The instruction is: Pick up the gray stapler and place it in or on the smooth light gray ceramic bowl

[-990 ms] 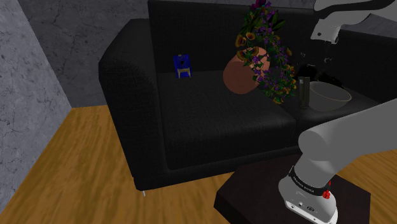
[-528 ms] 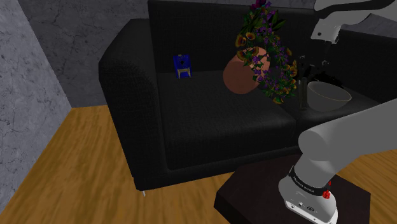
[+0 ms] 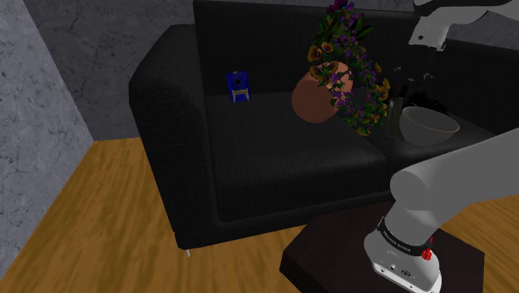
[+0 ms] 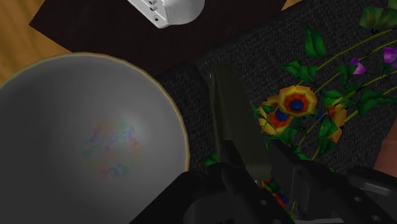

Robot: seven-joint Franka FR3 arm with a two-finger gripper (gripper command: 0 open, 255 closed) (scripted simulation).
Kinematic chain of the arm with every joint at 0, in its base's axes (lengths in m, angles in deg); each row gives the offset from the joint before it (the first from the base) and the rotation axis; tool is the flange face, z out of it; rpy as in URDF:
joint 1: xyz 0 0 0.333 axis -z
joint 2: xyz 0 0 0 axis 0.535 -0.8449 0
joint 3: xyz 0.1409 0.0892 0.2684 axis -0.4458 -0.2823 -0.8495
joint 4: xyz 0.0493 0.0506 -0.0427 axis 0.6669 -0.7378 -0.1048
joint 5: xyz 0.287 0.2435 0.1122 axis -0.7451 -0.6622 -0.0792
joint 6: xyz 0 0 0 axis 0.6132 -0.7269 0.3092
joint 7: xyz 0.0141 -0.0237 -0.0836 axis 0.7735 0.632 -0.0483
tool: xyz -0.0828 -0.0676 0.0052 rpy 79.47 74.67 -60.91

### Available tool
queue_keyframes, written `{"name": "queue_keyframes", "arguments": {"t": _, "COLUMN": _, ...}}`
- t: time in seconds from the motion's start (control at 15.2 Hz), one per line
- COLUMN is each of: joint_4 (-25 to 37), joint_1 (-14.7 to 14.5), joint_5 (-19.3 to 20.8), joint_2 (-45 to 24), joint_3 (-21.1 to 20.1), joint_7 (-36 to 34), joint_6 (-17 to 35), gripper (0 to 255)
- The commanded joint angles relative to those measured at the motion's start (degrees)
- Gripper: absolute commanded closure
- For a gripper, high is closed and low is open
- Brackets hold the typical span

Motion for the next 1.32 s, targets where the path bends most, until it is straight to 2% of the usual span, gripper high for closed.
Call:
{"name": "queue_keyframes", "arguments": {"t": 0.0, "joint_4": 1.83, "joint_1": -0.13, "joint_5": -0.20, "joint_2": -0.27, "joint_3": -0.15, "joint_7": -0.12, "joint_6": -1.56, "gripper": 255}}
{"name": "queue_keyframes", "arguments": {"t": 1.25, "joint_4": 21.32, "joint_1": -1.37, "joint_5": -2.12, "joint_2": -5.66, "joint_3": -0.29, "joint_7": -0.35, "joint_6": -15.84, "gripper": 255}}
